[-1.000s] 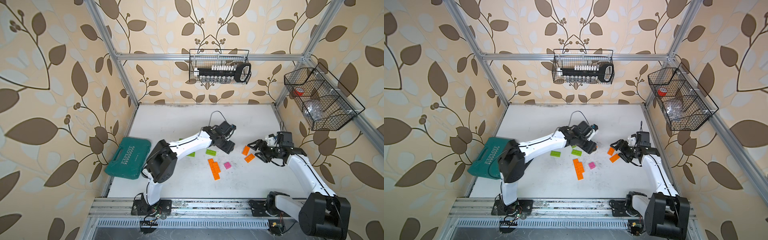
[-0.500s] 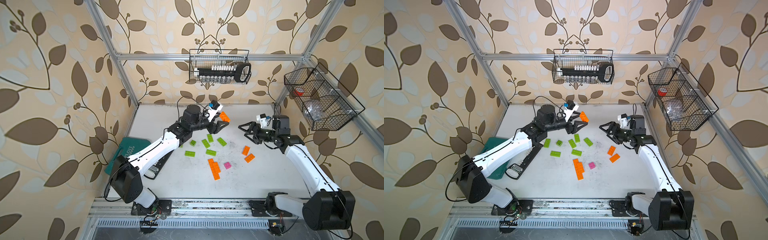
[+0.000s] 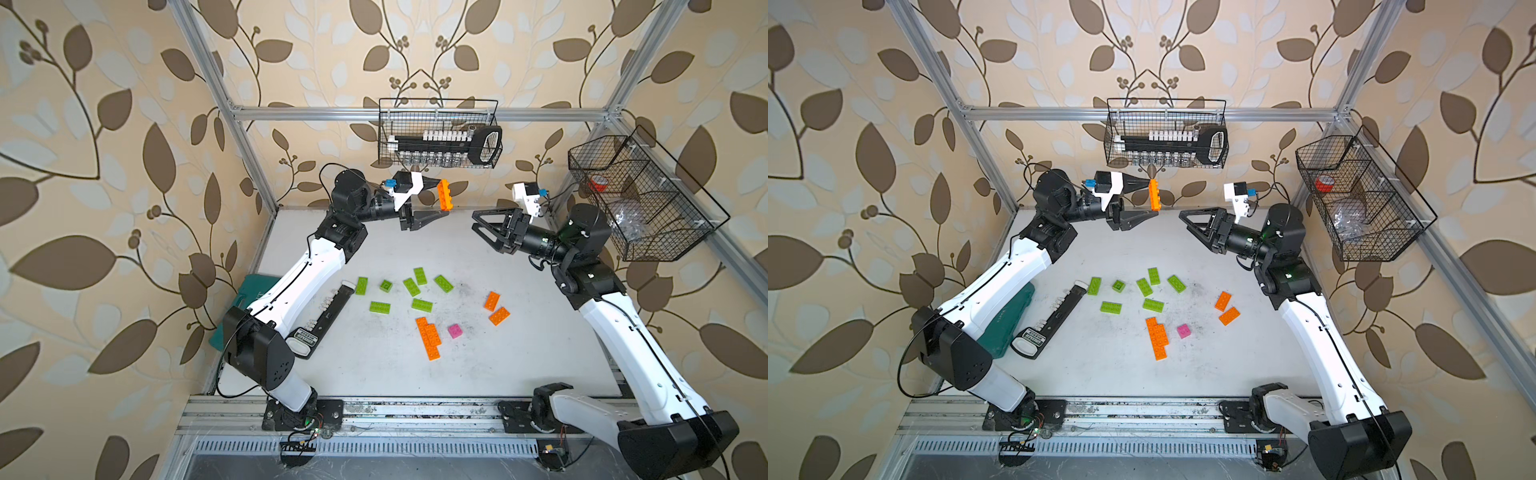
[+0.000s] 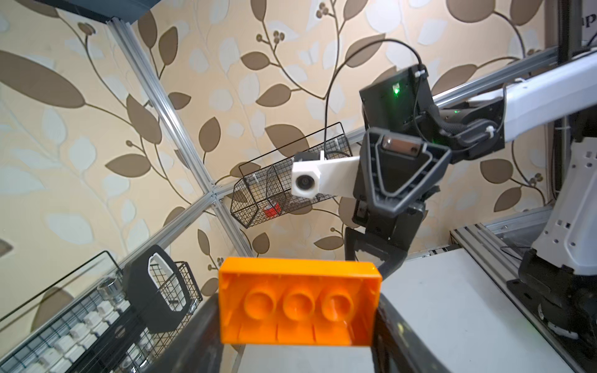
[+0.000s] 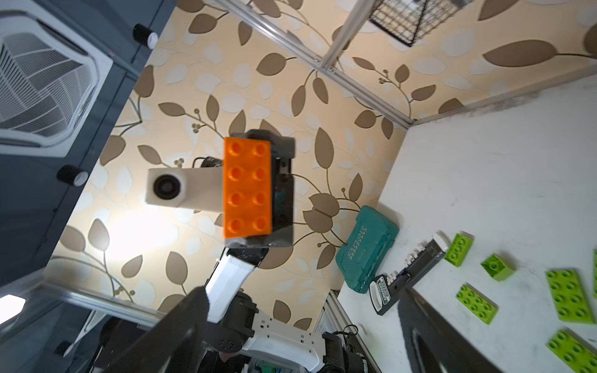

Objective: Assemble a small pinwheel with lego
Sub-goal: Pick up the lego brick from the center of the board.

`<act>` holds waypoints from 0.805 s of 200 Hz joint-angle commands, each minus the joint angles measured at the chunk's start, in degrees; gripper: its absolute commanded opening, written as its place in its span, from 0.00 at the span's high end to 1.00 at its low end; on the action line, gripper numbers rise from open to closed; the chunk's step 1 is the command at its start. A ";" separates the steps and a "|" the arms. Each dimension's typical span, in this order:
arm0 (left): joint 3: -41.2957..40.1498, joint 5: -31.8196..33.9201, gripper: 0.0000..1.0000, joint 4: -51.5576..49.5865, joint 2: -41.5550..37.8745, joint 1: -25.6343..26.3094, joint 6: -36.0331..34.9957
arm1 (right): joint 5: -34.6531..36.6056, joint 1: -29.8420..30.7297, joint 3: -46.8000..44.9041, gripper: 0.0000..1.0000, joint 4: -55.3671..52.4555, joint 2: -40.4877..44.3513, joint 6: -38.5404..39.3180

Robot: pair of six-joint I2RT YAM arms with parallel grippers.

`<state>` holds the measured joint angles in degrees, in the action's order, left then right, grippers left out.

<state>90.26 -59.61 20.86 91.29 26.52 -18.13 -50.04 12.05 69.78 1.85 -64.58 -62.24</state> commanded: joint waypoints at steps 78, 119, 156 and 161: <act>0.32 -10.84 1.00 15.60 1.26 0.20 7.79 | 1.09 8.38 4.93 0.21 12.51 -5.94 -6.48; 0.62 -11.48 1.00 15.07 1.43 0.20 7.62 | 0.88 9.22 5.63 0.36 15.14 -6.70 -7.69; 0.72 -12.37 1.00 15.26 1.62 0.55 8.09 | 1.11 9.22 6.20 0.46 15.41 -6.87 -7.79; 0.71 -12.37 1.00 15.30 1.67 0.62 8.01 | 1.03 9.20 6.37 0.48 15.47 -6.96 -7.73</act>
<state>90.15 -70.37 33.32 93.12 26.65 -11.33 -49.12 20.99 73.52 14.96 -71.13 -69.82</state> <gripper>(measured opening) 0.656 0.554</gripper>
